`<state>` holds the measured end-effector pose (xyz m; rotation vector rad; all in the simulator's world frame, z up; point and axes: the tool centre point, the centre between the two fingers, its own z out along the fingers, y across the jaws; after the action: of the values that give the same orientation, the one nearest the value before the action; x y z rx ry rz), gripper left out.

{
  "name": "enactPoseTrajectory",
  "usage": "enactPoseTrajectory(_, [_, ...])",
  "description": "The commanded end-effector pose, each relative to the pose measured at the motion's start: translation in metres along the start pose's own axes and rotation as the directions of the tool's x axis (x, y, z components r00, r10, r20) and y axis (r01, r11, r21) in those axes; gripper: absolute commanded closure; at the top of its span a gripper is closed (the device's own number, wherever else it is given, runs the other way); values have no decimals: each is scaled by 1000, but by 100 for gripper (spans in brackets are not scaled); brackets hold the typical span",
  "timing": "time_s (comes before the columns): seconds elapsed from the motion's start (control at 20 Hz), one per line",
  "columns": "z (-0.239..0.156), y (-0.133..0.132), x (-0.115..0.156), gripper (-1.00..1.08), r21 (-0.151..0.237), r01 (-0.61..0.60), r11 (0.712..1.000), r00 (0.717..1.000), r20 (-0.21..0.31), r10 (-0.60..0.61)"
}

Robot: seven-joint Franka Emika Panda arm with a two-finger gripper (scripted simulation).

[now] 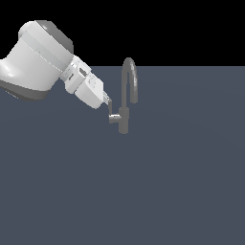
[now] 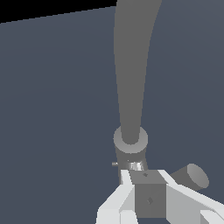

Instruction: Turn on the faucet by rotating a designated handle.

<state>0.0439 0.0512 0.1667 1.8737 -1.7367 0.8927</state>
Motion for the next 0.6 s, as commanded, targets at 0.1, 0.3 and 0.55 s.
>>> enactPoseTrajectory(0.1, [4,15,-2,108,-6,1,1000,1000,-1,-1])
enactPoseTrajectory(0.3, [7,28,-3,108,-8,-1,1000,1000,-2,1])
enactPoseTrajectory(0.55, [11,45,-5,108,-10,-3,1000,1000,-2,2])
